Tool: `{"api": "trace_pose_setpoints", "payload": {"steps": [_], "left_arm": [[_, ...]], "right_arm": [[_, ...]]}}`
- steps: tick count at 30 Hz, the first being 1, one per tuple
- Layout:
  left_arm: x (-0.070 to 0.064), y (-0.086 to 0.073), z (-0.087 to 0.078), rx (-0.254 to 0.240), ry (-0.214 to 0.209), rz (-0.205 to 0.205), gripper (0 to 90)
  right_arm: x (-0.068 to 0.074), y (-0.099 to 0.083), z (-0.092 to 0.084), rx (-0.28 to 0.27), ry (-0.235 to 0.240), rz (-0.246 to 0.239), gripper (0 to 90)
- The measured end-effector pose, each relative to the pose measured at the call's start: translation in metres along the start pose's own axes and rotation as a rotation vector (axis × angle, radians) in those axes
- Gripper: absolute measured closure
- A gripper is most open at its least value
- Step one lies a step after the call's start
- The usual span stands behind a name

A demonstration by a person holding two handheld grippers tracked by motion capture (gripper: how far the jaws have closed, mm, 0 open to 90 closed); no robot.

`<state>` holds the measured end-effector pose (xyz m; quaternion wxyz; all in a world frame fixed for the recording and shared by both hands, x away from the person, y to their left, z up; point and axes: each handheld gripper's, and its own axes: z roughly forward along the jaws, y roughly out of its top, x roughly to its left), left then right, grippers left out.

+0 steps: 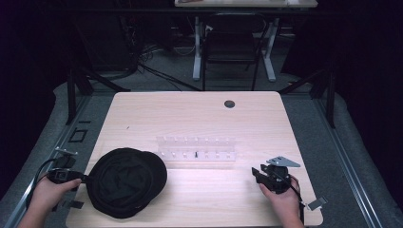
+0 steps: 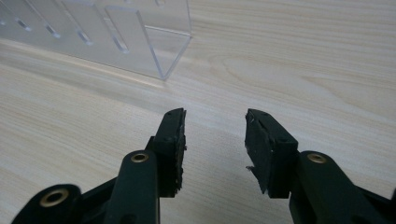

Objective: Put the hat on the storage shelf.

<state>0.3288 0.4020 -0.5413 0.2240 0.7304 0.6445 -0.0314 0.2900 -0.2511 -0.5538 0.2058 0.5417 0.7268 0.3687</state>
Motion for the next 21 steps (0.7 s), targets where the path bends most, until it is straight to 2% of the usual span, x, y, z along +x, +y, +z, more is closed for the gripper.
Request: {"api": "trace_pose_setpoints", "payload": {"steps": [4, 8, 13, 21], "left_arm": [[0.0, 0.001, 0.0, 0.016, -0.002, 0.002, 72.5], [-0.001, 0.001, 0.001, 0.012, -0.005, -0.008, 75.3], [-0.005, 0.003, -0.001, 0.025, -0.001, 0.005, 83.2], [-0.014, 0.007, -0.013, 0.011, 0.01, 0.034, 85.0]], "right_arm": [[-0.001, 0.0, 0.0, -0.006, 0.004, 0.008, 57.4], [-0.001, 0.0, -0.001, -0.002, 0.008, 0.011, 57.4], [-0.002, 0.0, 0.0, -0.006, 0.013, 0.023, 57.1], [-0.003, 0.0, -0.001, -0.004, 0.017, 0.033, 57.1]]}}
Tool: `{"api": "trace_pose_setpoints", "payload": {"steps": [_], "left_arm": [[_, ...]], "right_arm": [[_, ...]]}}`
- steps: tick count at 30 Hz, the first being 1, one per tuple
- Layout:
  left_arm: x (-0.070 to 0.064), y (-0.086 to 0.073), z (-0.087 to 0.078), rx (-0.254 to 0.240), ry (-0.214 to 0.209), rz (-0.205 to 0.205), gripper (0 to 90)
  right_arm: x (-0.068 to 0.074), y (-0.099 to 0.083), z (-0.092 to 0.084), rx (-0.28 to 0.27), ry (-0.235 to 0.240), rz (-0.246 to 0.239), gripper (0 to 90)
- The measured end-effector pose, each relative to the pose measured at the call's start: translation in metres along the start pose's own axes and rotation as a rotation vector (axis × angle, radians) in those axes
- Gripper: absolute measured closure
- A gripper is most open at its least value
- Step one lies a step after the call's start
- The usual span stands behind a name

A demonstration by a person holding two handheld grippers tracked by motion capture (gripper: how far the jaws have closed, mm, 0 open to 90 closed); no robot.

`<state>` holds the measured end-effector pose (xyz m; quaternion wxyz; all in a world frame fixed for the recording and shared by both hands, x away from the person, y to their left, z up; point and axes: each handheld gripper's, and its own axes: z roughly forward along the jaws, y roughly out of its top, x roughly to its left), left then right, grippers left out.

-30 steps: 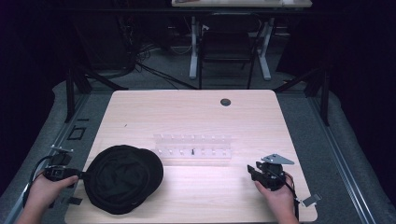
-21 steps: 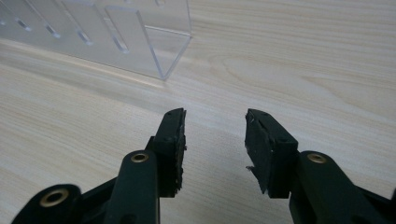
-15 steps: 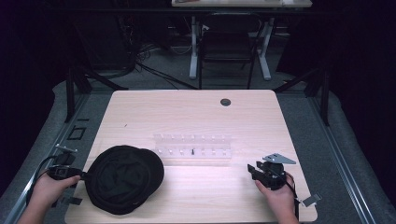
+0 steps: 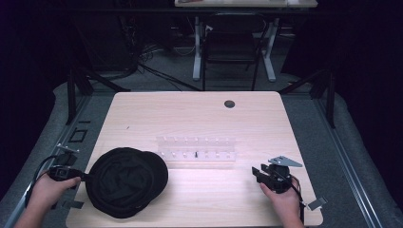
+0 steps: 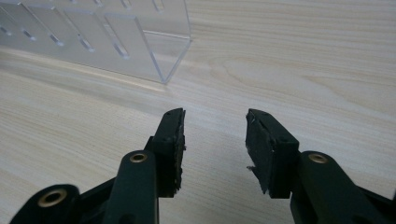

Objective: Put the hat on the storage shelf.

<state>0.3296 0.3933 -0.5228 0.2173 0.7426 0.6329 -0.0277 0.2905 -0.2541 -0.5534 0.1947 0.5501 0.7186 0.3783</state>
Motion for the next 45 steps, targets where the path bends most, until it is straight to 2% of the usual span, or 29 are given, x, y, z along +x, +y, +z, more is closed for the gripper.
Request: {"api": "trace_pose_setpoints", "payload": {"steps": [5, 8, 13, 16, 22, 24, 26, 29, 30, 33, 34, 35, 36, 37, 45], "left_arm": [[-0.01, 0.002, -0.015, -0.002, 0.002, 0.02, 85.0], [-0.018, 0.006, -0.029, -0.021, -0.007, 0.034, 85.0], [-0.027, 0.01, -0.039, -0.037, -0.018, 0.038, 85.0], [-0.03, 0.012, -0.042, -0.028, -0.023, 0.038, 85.0], [-0.033, 0.014, -0.051, -0.025, -0.065, 0.013, 85.2], [-0.035, 0.016, -0.056, -0.029, -0.099, -0.011, 85.3], [-0.035, 0.017, -0.057, -0.032, -0.107, -0.009, 85.3], [-0.039, 0.019, -0.061, -0.039, -0.134, -0.01, 85.3], [-0.041, 0.02, -0.064, -0.037, -0.155, -0.028, 85.3], [-0.042, 0.021, -0.067, -0.038, -0.178, -0.025, 85.3], [-0.042, 0.023, -0.07, -0.031, -0.222, -0.069, 85.3], [-0.042, 0.023, -0.07, -0.031, -0.222, -0.069, 85.3], [-0.042, 0.023, -0.071, -0.038, -0.243, -0.089, 85.3], [-0.043, 0.024, -0.073, -0.039, -0.258, -0.087, 85.4], [-0.051, 0.029, -0.077, -0.029, -0.265, -0.115, 85.3]], "right_arm": [[0.0, 0.0, -0.001, -0.005, 0.004, 0.001, 57.0], [-0.001, 0.0, 0.0, -0.004, 0.008, 0.011, 57.0], [0.0, 0.0, 0.001, -0.003, 0.01, 0.009, 57.0], [0.0, 0.0, 0.0, -0.005, 0.01, 0.009, 57.0], [-0.001, 0.0, 0.0, -0.005, 0.01, 0.015, 57.0], [-0.001, -0.001, 0.0, -0.004, 0.009, 0.016, 57.0], [-0.001, -0.001, 0.0, -0.006, 0.011, 0.016, 57.0], [-0.001, 0.0, 0.0, -0.004, 0.011, 0.019, 57.0], [-0.001, 0.0, 0.0, -0.008, 0.012, 0.019, 57.0], [-0.001, 0.0, -0.001, -0.008, 0.012, 0.021, 57.0], [-0.001, 0.0, -0.001, -0.009, 0.012, 0.022, 57.0], [-0.001, 0.0, -0.001, -0.009, 0.012, 0.022, 57.0], [-0.001, 0.0, -0.001, -0.009, 0.012, 0.022, 57.0], [-0.002, 0.0, 0.0, -0.011, 0.013, 0.022, 57.0], [-0.002, 0.0, -0.001, -0.012, 0.011, 0.024, 56.9]]}}
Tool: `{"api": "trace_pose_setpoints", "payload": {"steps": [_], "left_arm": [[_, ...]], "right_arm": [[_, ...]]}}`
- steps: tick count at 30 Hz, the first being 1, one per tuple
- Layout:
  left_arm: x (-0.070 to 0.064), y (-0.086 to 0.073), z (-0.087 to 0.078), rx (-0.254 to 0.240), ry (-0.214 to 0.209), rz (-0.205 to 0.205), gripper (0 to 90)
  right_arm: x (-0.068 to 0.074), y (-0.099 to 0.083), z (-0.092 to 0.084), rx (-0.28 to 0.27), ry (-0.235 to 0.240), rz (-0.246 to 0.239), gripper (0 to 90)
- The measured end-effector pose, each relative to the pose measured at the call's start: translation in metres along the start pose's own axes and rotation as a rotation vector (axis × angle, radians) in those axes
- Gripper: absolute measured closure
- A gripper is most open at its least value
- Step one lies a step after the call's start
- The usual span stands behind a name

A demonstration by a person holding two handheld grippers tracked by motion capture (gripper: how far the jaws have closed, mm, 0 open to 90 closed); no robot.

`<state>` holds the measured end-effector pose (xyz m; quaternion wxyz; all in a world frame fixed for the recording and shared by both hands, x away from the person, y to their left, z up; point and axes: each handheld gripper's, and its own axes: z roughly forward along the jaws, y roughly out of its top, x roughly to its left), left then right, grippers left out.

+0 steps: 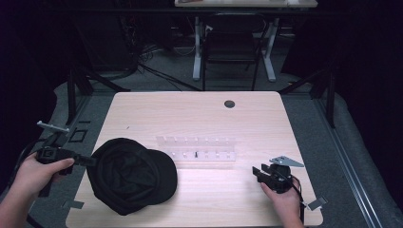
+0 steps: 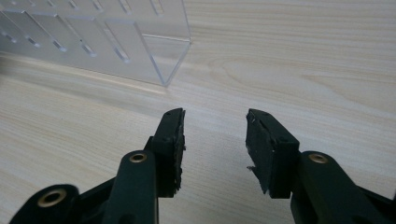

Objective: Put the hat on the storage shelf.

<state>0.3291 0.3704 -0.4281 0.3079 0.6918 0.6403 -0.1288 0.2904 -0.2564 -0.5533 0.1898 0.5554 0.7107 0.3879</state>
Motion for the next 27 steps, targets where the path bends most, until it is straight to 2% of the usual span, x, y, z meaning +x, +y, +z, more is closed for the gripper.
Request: {"api": "trace_pose_setpoints", "payload": {"steps": [2, 11, 16, 21, 27], "left_arm": [[-0.002, 0.002, -0.001, 0.003, -0.005, -0.006, 85.4], [-0.008, 0.012, -0.005, 0.009, -0.078, -0.083, 85.5], [-0.017, 0.017, -0.008, 0.004, -0.068, -0.068, 85.6], [-0.037, 0.024, -0.015, 0.011, -0.047, -0.024, 85.6], [-0.054, 0.031, -0.021, 0.012, -0.039, -0.005, 85.6]], "right_arm": [[0.0, 0.0, 0.0, 0.0, 0.001, 0.002, 56.9], [0.0, 0.0, -0.001, 0.0, 0.0, 0.005, 56.9], [-0.001, 0.0, -0.001, 0.001, 0.001, 0.005, 56.9], [-0.001, 0.0, -0.001, -0.002, 0.002, 0.011, 56.9], [-0.002, 0.0, -0.001, -0.002, 0.002, 0.012, 56.9]]}}
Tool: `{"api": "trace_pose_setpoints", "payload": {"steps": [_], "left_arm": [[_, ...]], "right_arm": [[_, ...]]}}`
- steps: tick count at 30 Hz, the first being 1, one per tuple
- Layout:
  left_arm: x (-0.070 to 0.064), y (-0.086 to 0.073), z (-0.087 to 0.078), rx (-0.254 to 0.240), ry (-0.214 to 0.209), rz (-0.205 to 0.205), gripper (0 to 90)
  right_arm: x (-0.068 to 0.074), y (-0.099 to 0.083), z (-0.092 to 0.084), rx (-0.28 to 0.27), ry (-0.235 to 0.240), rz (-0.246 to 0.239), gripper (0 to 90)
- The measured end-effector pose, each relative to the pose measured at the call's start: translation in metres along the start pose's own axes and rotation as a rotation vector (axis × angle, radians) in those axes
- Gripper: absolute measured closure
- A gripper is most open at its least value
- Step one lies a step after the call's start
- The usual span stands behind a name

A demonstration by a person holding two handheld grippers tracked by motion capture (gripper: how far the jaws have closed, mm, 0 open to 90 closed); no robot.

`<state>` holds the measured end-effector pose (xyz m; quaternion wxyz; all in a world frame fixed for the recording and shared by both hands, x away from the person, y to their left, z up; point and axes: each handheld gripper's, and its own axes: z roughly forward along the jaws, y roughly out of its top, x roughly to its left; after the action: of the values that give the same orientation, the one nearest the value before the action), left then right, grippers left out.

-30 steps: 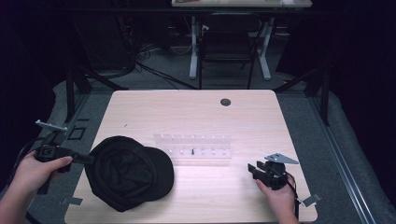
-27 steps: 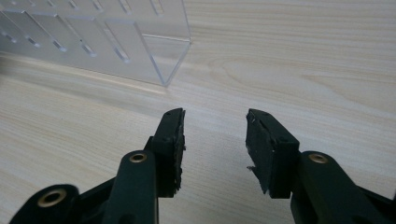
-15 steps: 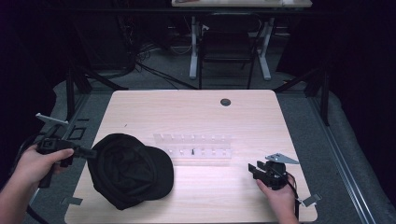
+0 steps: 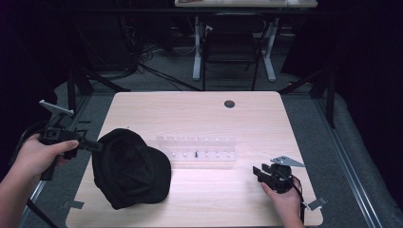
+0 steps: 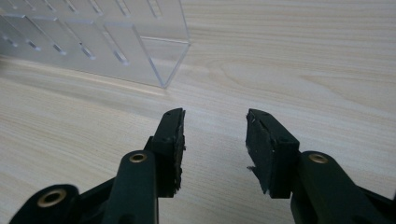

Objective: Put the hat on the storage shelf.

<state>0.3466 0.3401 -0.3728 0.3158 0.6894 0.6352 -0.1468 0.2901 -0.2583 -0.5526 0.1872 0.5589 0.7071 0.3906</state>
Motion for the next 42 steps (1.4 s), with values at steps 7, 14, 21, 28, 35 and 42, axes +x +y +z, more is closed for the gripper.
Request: {"api": "trace_pose_setpoints", "payload": {"steps": [7, 14, 21, 28, 35, 42], "left_arm": [[-0.025, 0.009, -0.012, -0.019, -0.039, 0.028, 85.7], [-0.045, 0.013, -0.019, -0.027, -0.031, 0.062, 85.7], [-0.054, 0.017, -0.029, -0.047, -0.044, 0.069, 85.7], [-0.066, 0.021, -0.039, -0.071, -0.048, 0.077, 85.7], [-0.076, 0.027, -0.041, -0.077, -0.046, 0.092, 85.7], [-0.083, 0.034, -0.04, -0.08, -0.051, 0.093, 85.7]], "right_arm": [[-0.001, 0.0, 0.0, -0.001, 0.003, 0.005, 56.9], [-0.001, 0.0, 0.0, -0.001, 0.006, 0.007, 56.9], [-0.001, 0.0, 0.0, 0.001, 0.005, 0.007, 56.9], [0.0, 0.0, 0.0, 0.0, 0.007, 0.009, 56.9], [-0.001, 0.0, 0.0, 0.002, 0.007, 0.007, 56.9], [-0.001, 0.0, 0.0, -0.003, 0.008, 0.009, 56.9]]}}
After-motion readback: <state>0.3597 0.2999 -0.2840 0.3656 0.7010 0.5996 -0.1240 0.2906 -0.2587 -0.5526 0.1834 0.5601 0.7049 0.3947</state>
